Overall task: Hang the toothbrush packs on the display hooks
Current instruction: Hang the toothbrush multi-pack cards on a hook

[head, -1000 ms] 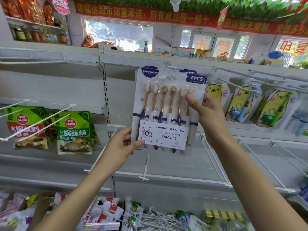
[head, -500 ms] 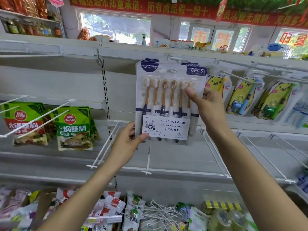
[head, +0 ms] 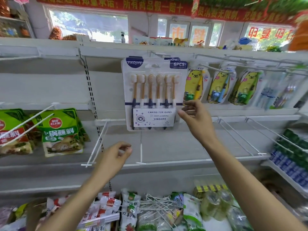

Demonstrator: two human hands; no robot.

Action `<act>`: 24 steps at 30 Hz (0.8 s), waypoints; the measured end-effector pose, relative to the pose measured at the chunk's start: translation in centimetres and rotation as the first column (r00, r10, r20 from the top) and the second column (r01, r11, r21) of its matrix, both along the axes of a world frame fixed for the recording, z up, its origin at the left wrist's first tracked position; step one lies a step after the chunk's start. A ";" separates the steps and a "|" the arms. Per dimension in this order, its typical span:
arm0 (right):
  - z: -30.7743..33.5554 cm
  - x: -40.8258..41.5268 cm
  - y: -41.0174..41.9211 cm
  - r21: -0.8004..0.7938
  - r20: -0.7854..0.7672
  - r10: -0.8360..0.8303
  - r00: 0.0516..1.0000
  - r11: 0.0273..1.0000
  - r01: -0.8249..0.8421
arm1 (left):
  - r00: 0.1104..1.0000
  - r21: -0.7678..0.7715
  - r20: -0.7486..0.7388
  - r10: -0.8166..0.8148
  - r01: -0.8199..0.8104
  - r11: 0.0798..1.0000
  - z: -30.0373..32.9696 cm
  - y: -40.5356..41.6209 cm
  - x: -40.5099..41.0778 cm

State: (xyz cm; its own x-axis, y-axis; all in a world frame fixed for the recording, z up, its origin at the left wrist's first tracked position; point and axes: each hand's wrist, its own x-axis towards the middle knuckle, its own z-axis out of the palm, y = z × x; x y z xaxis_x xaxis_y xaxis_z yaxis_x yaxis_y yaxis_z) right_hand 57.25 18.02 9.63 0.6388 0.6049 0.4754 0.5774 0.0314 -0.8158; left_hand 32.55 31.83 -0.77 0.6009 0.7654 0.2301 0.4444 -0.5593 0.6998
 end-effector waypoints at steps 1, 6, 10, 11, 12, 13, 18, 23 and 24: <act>-0.5 -0.1 -0.6 -0.017 0.036 -0.014 0.999 1.000 0.015 | 1.000 0.031 -0.005 -0.022 0.022 0.999 -0.2 -0.4 -0.2; -3.1 -0.9 -4.4 -0.135 0.274 -0.048 0.960 0.987 0.088 | 0.995 0.263 -0.020 -0.102 0.104 0.959 0.7 -2.4 0.3; -4.7 -1.5 -7.5 -0.218 0.470 -0.026 0.882 0.965 0.144 | 0.979 0.385 -0.085 -0.186 0.205 0.900 2.1 -4.3 2.1; -4.9 -1.6 -8.3 -0.245 0.503 -0.023 0.864 0.955 0.168 | 0.973 0.411 -0.107 -0.205 0.231 0.882 2.3 -4.6 2.7; -5.1 -1.6 -9.1 -0.268 0.525 -0.026 0.851 0.944 0.194 | 0.967 0.439 -0.121 -0.223 0.253 0.862 2.4 -5.0 3.4; -5.3 -1.5 -9.9 -0.285 0.538 -0.033 0.843 0.933 0.218 | 0.962 0.466 -0.125 -0.242 0.273 0.842 2.4 -5.4 4.2; -5.4 -0.9 -14.6 -0.312 0.602 -0.056 0.797 0.902 0.299 | 0.941 0.525 -0.124 -0.316 0.333 0.783 2.4 -8.0 8.0; -5.7 0.3 -19.9 -0.337 0.663 -0.078 0.744 0.857 0.390 | 0.903 0.545 -0.128 -0.409 0.409 0.732 2.7 -12.2 11.7; -5.8 0.7 -21.0 -0.342 0.668 -0.084 0.739 0.847 0.406 | 0.894 0.547 -0.126 -0.430 0.425 0.722 2.8 -13.3 12.6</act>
State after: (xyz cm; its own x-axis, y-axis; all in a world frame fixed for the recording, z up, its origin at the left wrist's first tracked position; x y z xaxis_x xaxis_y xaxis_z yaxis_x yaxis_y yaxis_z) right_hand 57.97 -3.03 3.80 0.4622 0.7079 0.5341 0.8780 -0.4498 -0.1637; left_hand 45.16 18.55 2.00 0.8291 0.1690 0.5330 0.0588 -0.9743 0.2174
